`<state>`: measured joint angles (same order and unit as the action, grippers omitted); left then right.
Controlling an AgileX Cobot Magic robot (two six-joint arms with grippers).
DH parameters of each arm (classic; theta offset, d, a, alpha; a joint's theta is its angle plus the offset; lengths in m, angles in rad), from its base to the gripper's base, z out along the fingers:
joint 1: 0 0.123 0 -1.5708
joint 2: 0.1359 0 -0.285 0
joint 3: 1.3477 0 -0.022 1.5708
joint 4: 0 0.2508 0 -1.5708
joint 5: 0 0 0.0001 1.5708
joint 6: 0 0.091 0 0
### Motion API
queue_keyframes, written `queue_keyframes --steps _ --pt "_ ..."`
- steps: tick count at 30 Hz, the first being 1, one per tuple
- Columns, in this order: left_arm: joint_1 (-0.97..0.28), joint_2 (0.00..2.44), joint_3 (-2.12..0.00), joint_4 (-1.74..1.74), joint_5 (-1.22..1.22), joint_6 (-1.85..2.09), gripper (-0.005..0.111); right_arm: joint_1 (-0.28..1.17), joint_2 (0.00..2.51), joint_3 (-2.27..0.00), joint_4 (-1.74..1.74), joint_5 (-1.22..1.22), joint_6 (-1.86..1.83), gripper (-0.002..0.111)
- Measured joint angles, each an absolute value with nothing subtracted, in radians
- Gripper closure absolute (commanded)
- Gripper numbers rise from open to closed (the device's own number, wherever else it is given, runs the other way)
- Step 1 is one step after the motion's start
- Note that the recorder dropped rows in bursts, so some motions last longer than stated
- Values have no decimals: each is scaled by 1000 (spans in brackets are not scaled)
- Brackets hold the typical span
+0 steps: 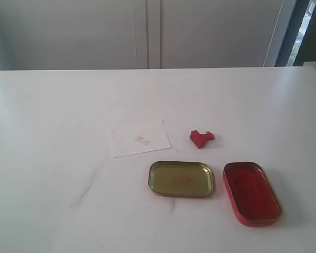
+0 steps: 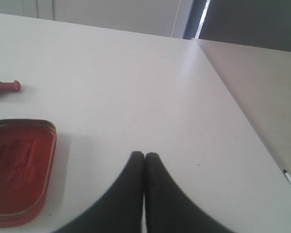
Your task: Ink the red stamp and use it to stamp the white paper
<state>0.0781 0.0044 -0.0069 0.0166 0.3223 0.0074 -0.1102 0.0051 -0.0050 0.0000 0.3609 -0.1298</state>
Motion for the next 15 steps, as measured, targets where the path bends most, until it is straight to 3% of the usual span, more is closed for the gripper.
queue_keyframes --steps 15 --pt "72 4 -7 17 322 7 107 -110 5 -5 0 361 -123 108"
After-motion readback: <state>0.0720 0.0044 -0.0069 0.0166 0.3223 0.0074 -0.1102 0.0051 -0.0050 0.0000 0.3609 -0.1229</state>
